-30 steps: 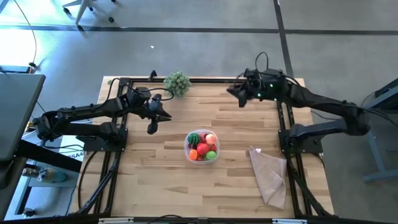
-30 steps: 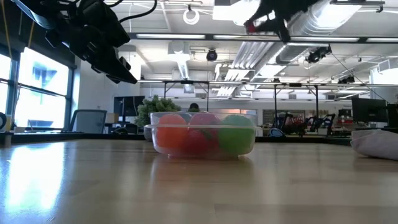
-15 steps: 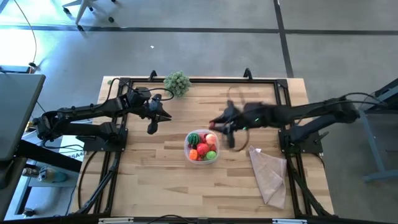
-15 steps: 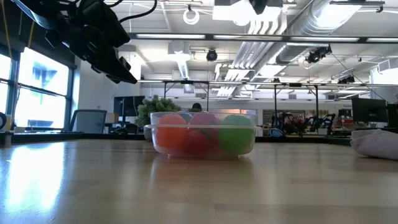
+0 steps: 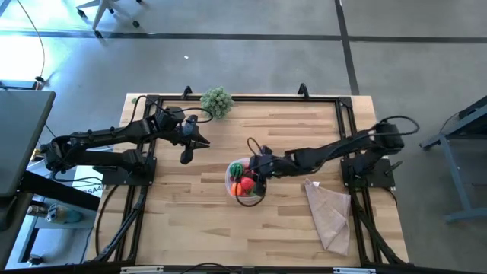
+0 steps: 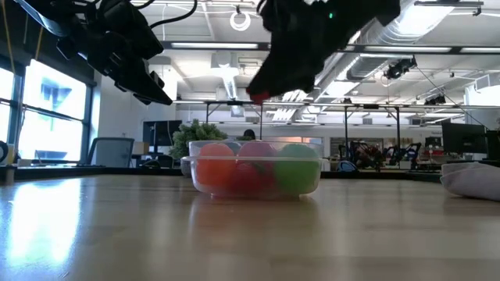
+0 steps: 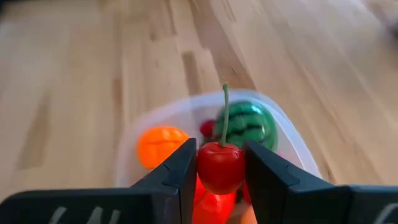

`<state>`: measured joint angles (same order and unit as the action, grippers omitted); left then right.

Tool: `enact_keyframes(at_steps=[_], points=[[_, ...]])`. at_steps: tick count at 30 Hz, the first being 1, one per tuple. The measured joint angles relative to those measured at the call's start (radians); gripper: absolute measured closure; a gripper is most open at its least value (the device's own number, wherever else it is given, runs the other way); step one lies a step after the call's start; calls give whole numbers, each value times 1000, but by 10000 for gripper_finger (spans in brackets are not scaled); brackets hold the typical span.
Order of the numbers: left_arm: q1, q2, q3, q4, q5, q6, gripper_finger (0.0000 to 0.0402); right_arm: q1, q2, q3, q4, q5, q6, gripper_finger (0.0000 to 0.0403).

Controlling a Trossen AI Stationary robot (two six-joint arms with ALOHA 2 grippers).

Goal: Pick and placing Produce into tupperware
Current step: Put the cherry into the transparent container

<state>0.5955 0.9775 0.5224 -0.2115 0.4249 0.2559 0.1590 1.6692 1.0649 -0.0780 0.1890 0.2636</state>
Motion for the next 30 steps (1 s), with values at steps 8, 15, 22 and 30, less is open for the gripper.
enact_keyframes(at_steps=[8,15,22,30], points=[[0,0,0,0,0,0,350,-35,108,0,0,13,11,301],[0,0,0,0,0,0,350,-58,120,0,-48,66,16,301],[0,0,0,0,0,0,350,-67,120,0,-67,67,12,301],[0,0,0,0,0,0,350,-67,120,0,-72,39,19,301]])
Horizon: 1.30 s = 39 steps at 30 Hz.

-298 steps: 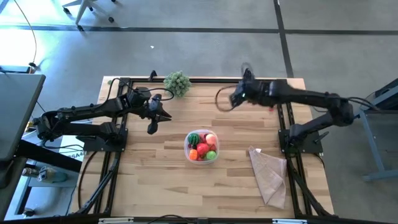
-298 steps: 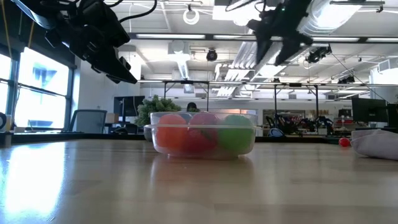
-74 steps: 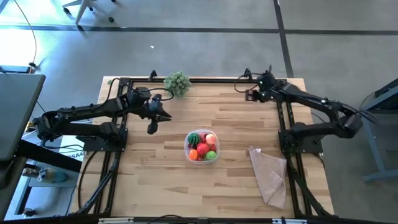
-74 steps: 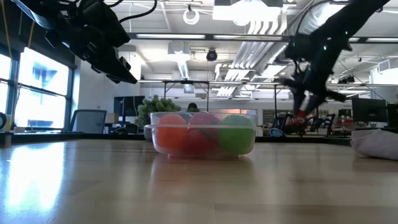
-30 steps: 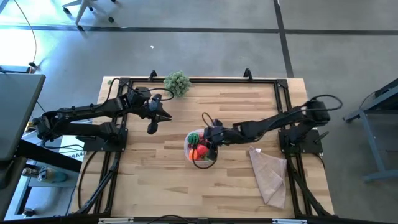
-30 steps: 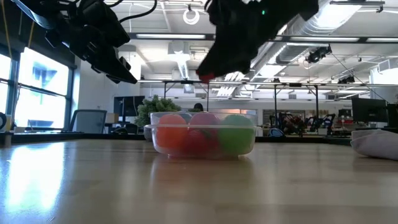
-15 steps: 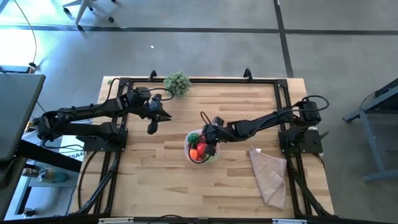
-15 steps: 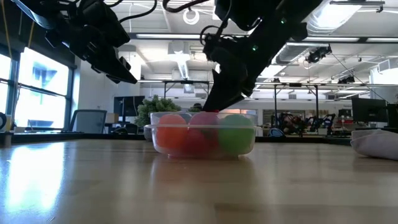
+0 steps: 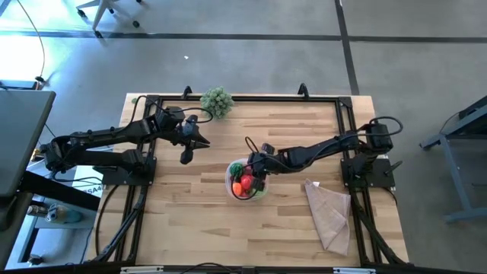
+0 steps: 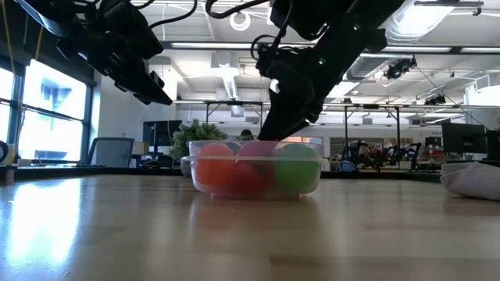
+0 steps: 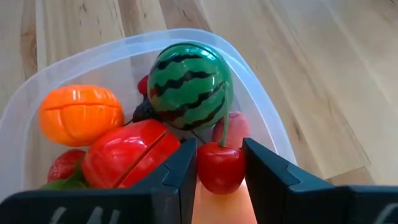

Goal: Pick and placing Produce into tupperware
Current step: Put the cherry into the transparent container, then return to Home Position

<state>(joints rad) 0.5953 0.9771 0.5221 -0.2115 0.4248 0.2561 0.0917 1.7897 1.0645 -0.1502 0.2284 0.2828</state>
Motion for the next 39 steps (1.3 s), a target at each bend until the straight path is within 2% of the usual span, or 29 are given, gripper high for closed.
enact_keyframes(at_steps=[8,17,28,34,39], points=[[0,0,0,0,0,0,350,0,0,0,-8,0,6,299],[0,0,0,0,0,0,350,-1,0,0,-9,8,5,263],[0,0,0,0,0,0,350,0,-18,0,28,3,-38,261],[0,0,0,0,0,0,350,0,-115,0,6,-5,-48,261],[0,0,0,0,0,0,350,7,-275,0,-85,-17,-57,269]])
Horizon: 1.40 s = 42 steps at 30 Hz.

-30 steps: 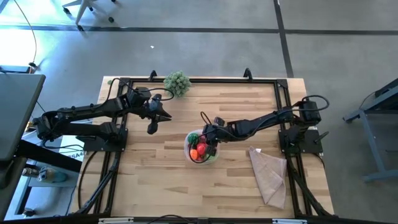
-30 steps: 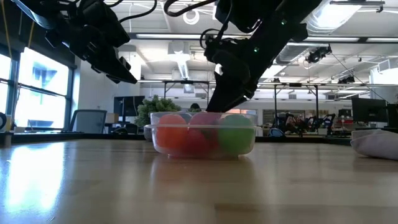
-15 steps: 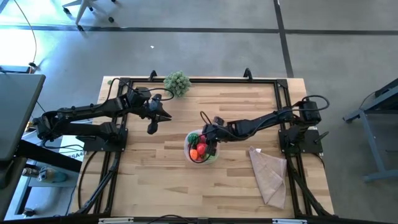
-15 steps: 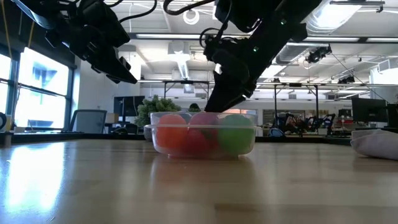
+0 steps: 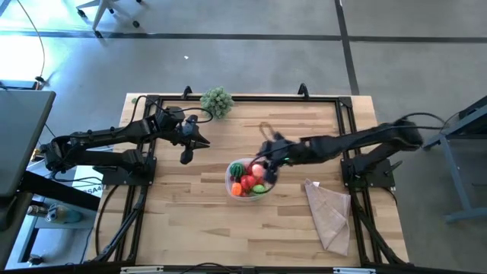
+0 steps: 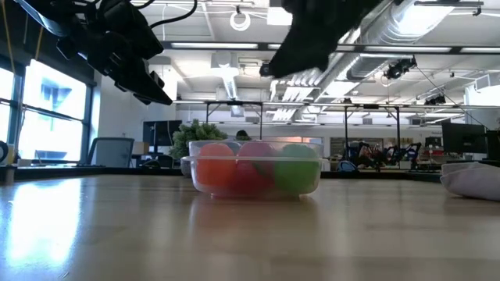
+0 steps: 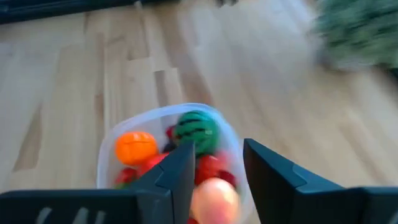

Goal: Pick and placing Produce into tupperware
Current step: Return to Home Position

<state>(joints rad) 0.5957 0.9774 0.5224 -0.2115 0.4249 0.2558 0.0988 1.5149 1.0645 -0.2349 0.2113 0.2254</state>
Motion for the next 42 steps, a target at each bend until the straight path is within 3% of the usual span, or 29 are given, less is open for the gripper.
enact_keyframes(at_steps=[9,14,21,26,30,35,38,42], points=[[0,0,0,0,0,0,350,93,-287,0,-311,224,86,355],[0,0,0,0,0,0,350,172,-338,0,-518,341,247,397],[0,0,0,0,0,0,350,271,-331,-7,-657,408,448,399],[0,0,0,0,0,0,350,297,-369,-172,-464,395,479,399],[0,0,0,0,0,0,350,271,-411,-387,-82,325,400,399],[0,0,0,0,0,0,350,169,-427,-553,510,64,99,399],[0,0,0,0,0,0,350,74,-464,-580,651,-77,-22,399],[0,0,0,0,0,0,350,-59,-563,-581,667,-223,-94,399]])
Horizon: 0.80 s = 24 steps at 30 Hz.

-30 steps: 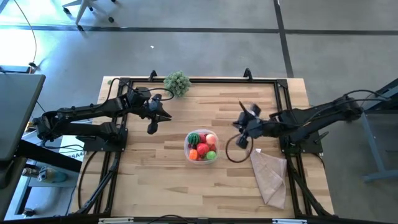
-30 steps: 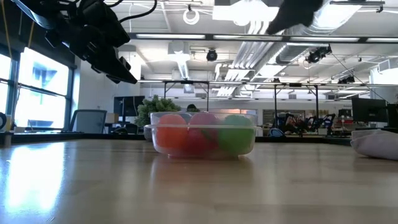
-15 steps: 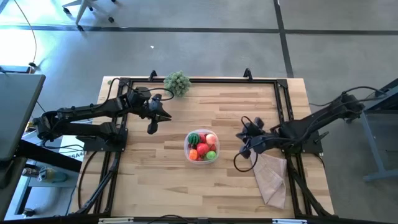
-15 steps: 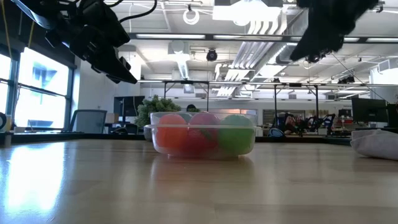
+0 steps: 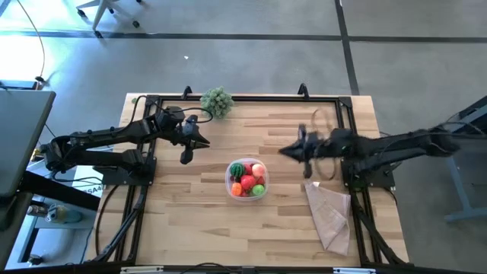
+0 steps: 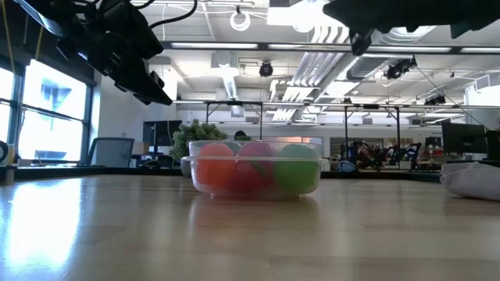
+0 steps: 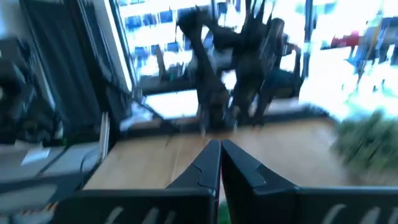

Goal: Pick and placing Produce into tupperware
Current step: Return to Home Position

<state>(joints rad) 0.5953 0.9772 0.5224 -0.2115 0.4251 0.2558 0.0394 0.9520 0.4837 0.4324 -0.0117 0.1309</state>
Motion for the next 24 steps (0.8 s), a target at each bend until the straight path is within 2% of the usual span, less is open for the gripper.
enact_keyframes(at_steps=[4,9,18,24], points=[[0,0,0,0,0,0,350,-108,-137,6,-20,-89,-39,399],[0,0,0,0,0,0,350,-184,-311,6,-112,-96,-53,399],[0,0,0,0,0,0,350,-188,-573,6,-296,-44,-69,399],[0,0,0,0,0,0,350,-188,-699,5,-347,-37,-71,399]])
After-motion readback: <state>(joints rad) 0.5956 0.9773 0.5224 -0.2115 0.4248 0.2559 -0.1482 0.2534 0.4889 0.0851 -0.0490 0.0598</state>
